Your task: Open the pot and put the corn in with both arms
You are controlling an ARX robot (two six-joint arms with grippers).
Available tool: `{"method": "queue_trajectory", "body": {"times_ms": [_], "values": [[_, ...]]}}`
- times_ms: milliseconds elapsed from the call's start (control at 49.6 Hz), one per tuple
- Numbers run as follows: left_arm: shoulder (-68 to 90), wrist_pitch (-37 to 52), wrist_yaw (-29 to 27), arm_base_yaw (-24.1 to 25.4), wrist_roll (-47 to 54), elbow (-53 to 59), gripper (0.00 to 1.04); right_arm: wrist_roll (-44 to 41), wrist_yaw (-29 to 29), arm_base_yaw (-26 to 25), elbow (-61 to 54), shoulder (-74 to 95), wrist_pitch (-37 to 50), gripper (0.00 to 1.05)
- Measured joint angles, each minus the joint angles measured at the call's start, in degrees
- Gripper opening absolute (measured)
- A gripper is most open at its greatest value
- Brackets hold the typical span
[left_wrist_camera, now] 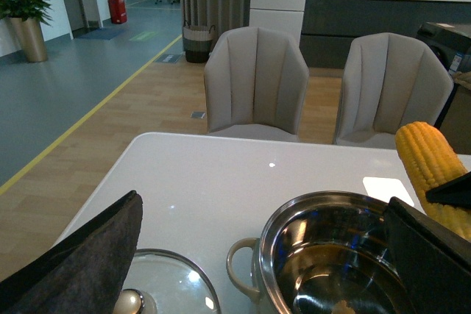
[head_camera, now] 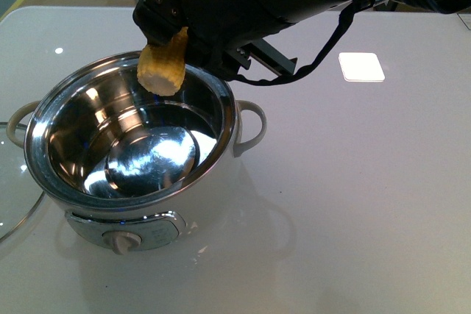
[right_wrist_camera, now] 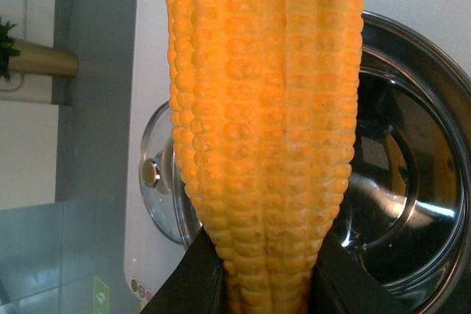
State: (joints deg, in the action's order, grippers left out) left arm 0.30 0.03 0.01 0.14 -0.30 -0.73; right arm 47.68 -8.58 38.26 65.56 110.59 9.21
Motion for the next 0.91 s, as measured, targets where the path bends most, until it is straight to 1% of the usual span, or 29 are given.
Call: {"method": "queue_trajectory", "body": {"times_ms": [343, 545, 585, 666, 726, 747, 787, 888, 908], "values": [[0.00, 0.00, -0.02, 0.00, 0.00, 0.00, 0.98, 0.61, 0.31, 1.88, 2.10, 4.02, -2.73, 0.17], [0.00, 0.00, 0.00, 0.00, 0.00, 0.00, 0.98, 0.59, 0.50, 2.10, 3.52, 5.68, -4.02, 0.16], [0.00, 0.00, 0.00, 0.00, 0.00, 0.00, 0.98, 0.59, 0.66, 2.12, 3.63, 5.77, -4.15, 0.20], [0.00, 0.00, -0.02, 0.00, 0.00, 0.00, 0.98, 0.61, 0.85, 2.14, 3.76, 5.86, -4.28, 0.34], [0.00, 0.00, 0.00, 0.00, 0.00, 0.00, 0.98, 0.63, 0.85, 2.14, 3.82, 5.86, -4.28, 0.42], [0.00, 0.00, -0.02, 0.00, 0.00, 0.00, 0.98, 0.66, 0.85, 2.12, 3.87, 5.86, -4.28, 0.47], [0.00, 0.00, 0.00, 0.00, 0.00, 0.00, 0.98, 0.68, 0.87, 2.12, 3.89, 5.86, -4.28, 0.54], [0.00, 0.00, -0.02, 0.00, 0.00, 0.00, 0.98, 0.66, 1.53, 2.03, 3.87, 5.84, -4.31, 0.77], [0.00, 0.00, -0.02, 0.00, 0.00, 0.00, 0.98, 0.66, 1.55, 1.97, 3.85, 5.84, -4.28, 0.79]]}}
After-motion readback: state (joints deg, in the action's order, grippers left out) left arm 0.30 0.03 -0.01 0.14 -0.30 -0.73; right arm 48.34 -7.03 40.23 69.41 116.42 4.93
